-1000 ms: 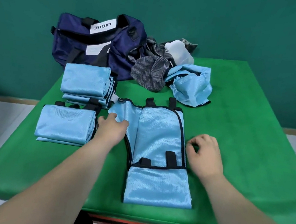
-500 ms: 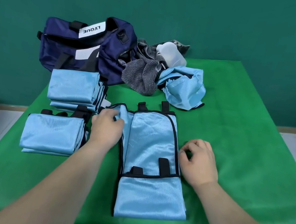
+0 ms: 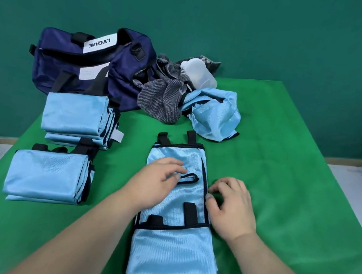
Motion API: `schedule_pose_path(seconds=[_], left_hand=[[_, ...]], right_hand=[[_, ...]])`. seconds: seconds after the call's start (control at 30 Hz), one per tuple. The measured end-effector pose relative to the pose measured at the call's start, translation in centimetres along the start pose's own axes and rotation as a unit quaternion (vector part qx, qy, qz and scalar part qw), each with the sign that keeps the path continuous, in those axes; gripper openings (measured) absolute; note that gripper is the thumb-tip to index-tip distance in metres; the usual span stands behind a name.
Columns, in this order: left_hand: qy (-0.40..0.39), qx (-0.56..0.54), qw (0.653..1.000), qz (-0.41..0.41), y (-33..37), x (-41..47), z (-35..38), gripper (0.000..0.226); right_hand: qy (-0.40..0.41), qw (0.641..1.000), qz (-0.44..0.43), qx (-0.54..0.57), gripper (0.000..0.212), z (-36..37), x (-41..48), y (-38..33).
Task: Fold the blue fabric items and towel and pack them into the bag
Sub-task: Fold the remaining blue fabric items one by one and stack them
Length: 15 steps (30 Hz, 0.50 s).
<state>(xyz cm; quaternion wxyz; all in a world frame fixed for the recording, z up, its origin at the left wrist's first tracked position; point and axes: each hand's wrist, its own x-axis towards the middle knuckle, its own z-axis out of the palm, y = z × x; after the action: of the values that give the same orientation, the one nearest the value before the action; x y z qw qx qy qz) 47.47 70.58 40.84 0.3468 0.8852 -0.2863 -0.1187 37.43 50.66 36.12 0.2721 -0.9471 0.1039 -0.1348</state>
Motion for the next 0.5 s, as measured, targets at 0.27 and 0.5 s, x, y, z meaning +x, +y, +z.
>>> schedule_pose_path(seconds=[0.27,0.5], left_hand=[[-0.034,0.226,0.971,0.069,-4.1,2.2,-0.9,0.044],[-0.058,0.2,0.97,0.124,-5.7,3.7,-0.9,0.057]], right_hand=[[-0.102,0.982,-0.128,-0.092,0.069,-0.3,-0.2,-0.5],[-0.206,0.957,-0.132,-0.154,0.085,-0.6,0.6,-1.1]])
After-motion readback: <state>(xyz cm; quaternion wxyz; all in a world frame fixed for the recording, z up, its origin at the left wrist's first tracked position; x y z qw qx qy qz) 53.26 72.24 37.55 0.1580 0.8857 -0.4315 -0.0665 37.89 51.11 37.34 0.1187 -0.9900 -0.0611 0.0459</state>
